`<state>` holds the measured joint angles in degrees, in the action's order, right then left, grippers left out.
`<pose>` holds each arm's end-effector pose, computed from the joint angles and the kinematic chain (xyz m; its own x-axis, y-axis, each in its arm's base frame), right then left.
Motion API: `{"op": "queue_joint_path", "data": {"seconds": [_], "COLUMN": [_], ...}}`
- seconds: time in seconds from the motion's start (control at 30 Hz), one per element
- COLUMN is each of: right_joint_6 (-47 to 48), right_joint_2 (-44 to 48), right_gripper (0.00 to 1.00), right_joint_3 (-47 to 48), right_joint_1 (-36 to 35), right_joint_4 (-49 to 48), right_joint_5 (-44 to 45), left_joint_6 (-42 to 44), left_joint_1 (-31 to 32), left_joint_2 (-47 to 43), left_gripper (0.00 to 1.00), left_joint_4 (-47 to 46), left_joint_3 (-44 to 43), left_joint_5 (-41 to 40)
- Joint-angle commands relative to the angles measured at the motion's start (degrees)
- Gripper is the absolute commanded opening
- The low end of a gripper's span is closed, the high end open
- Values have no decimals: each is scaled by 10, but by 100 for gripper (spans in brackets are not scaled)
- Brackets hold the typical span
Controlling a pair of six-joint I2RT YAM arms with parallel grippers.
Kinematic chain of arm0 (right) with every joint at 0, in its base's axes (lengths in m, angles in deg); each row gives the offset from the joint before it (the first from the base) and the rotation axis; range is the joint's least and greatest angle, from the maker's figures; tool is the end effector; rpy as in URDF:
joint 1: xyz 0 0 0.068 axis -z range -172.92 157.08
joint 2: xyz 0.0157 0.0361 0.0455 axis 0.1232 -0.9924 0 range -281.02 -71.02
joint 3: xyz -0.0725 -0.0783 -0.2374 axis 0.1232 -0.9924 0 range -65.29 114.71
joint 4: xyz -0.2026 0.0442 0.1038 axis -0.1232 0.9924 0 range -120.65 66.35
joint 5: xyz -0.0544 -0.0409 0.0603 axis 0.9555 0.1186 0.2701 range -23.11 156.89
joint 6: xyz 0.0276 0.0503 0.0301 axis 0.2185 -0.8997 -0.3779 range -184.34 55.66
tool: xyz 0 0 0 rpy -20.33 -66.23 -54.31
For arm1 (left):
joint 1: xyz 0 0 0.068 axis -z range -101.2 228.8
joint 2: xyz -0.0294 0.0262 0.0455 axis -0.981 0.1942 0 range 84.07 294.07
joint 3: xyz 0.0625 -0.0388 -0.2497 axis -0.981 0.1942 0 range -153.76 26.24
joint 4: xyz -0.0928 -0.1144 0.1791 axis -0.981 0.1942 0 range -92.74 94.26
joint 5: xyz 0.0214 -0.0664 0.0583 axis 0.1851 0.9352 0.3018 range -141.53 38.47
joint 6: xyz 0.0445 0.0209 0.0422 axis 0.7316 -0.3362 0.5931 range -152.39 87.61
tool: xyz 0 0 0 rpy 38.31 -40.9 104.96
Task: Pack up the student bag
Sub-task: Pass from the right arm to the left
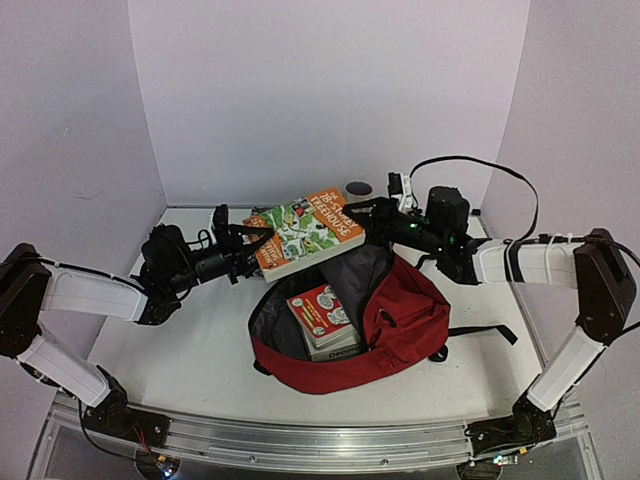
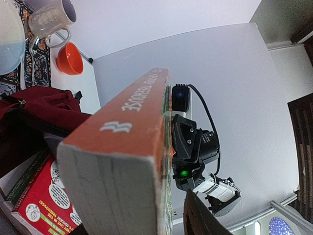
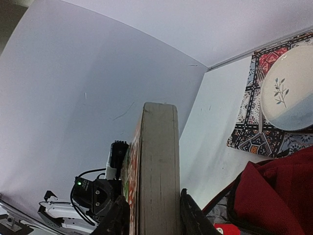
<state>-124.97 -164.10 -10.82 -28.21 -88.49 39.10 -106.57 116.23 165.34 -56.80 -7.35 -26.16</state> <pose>0.2718 0.2212 0.3173 -0.6266 0.5010 -0.5970 -0.6613 0.0636 0.7474 0.2161 -0.1926 0.2577 -0.8296 -0.4598 -0.3167 0.3267 0.0602 -0.9432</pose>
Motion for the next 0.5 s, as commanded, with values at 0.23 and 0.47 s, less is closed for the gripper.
{"op": "queue_joint_path", "data": {"seconds": [0.23, 0.47], "right_joint_6": [145, 262], "right_joint_2": [65, 96], "right_gripper": [48, 63], "right_joint_3": [70, 118], "right_joint_1": [-1, -2], "right_joint_4": [180, 382], "right_joint_5": [19, 99], "left_joint_6": [-18, -29], "left_joint_1": [-2, -27], "left_joint_2": [-32, -48], "left_gripper": [13, 0], "left_joint_4": [-52, -52], "left_joint_3": [11, 37], "left_joint_5": [-16, -18]}}
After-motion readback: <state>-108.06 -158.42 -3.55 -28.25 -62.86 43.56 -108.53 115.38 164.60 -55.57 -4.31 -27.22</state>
